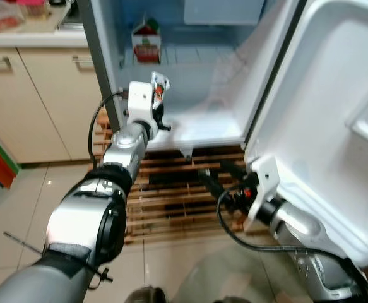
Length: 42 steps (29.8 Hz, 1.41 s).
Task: Restocking fridge
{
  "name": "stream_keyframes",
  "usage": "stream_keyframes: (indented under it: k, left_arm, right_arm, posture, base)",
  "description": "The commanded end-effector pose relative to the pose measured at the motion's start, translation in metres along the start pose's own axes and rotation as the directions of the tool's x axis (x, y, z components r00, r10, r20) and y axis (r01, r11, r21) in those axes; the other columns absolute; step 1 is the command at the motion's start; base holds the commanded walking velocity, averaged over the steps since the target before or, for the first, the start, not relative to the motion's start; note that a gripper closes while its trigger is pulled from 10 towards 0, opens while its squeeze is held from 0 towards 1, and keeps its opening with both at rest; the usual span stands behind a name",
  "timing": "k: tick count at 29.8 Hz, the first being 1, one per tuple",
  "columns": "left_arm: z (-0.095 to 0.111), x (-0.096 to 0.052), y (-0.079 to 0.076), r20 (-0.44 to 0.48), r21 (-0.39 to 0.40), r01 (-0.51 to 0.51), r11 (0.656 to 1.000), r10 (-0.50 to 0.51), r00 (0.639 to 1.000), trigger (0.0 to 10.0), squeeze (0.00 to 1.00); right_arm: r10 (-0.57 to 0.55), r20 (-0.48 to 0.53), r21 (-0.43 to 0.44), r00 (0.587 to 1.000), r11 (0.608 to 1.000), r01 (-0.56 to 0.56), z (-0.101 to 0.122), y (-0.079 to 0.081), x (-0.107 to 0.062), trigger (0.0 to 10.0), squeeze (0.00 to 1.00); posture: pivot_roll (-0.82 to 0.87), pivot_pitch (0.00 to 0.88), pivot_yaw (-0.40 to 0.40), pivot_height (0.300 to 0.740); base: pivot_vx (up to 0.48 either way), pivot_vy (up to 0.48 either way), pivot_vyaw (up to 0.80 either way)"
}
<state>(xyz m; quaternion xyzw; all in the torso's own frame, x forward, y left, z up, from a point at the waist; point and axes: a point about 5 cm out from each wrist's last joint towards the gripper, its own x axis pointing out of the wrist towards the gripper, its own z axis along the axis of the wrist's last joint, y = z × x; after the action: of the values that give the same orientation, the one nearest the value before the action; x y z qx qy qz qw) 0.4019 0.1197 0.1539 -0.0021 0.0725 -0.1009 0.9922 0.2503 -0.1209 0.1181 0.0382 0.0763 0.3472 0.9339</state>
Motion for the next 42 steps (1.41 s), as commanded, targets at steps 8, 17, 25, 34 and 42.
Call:
stream_keyframes:
  k: [8, 17, 25, 34, 42]
  left_arm:
    - [0.005, 0.003, -0.007, -0.01, -0.015, -0.006, 1.0, 0.006, 1.0, 0.0, 0.0]
    - [-0.003, 0.001, -0.007, -0.009, -0.057, -0.035, 0.998, 0.034, 0.999, 0.0, 0.0]
    - [-0.005, 0.0, -0.004, -0.018, -0.058, -0.053, 0.997, 0.052, 0.998, 0.0, 0.0]
    - [-0.005, 0.002, -0.01, -0.056, 0.078, -0.026, 0.997, 0.03, 0.998, 0.0, 0.0]
    - [-0.008, 0.003, -0.018, -0.081, 0.049, -0.006, 0.999, 0.01, 0.997, 0.0, 0.0]
  right_arm:
    - [-0.013, 0.011, -0.005, 1.0, 1.0, 0.013, 0.004, 0.002, -0.008, 10.0, 0.0]
    - [-0.012, 0.013, 0.002, 1.0, 1.0, 0.012, 0.004, 0.001, -0.006, 10.0, 0.0]
    - [-0.001, 0.014, 0.0, 1.0, 1.0, 0.001, 0.005, 0.002, -0.002, 10.0, 0.0]
    - [0.009, 0.015, 0.002, 1.0, 1.0, -0.009, 0.004, 0.005, -0.001, 10.0, 0.0]
    - [0.01, 0.014, 0.002, 1.0, 1.0, -0.01, 0.003, 0.006, 0.0, 10.0, 0.0]
  posture:
    - [-0.18, 0.06, -0.006, 0.74]
    - [-0.17, 0.063, -0.009, 0.74]
    - [-0.16, 0.059, -0.009, 0.74]
    - [-0.16, 0.059, -0.002, 0.74]
    - [-0.16, 0.058, 0.001, 0.74]
  base:
    - [0.0, 0.0, 0.0]
    - [0.0, 0.288, 0.0]
    - [0.0, 0.435, 0.0]
    - [0.302, 0.037, 0.0]
    - [0.0, 0.0, 0.0]
